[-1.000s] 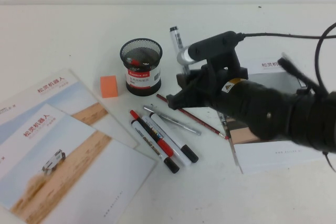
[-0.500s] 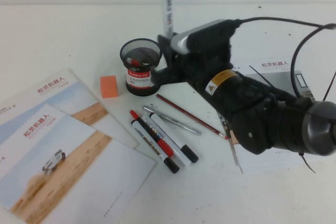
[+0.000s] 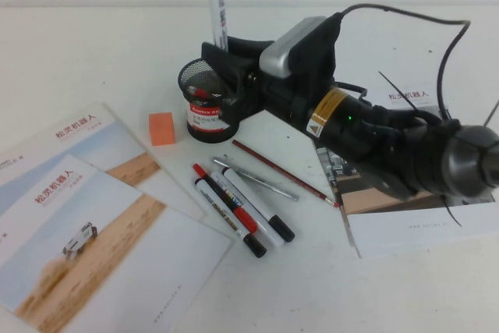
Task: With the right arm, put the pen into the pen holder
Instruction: Place the pen onto the pen holder
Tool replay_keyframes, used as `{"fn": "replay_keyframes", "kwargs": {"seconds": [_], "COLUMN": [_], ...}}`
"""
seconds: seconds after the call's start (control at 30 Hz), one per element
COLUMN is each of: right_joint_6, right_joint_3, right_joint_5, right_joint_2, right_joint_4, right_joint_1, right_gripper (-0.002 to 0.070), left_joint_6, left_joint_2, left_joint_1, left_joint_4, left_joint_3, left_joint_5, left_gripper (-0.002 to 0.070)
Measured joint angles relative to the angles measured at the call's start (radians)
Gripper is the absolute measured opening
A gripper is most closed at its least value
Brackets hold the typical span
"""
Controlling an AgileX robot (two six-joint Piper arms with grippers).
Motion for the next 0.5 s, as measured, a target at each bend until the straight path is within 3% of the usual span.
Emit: {"fn": "replay_keyframes", "kwargs": {"seconds": [0.5], "right_joint_6": [0.044], "right_joint_3": [-0.373], "right_joint_5": [0.133], "right_joint_2": [0.281], "right_joint_4": [0.158], "right_joint_1": [-0.014], "right_gripper": [0.0111], "left_joint_6": [0.0], "left_joint_2": [0.0], "left_joint_1": [0.0], "left_joint_4": [0.0], "left_joint_3": [0.0], "left_joint_5": [0.0], "left_gripper": [-0.0001]}}
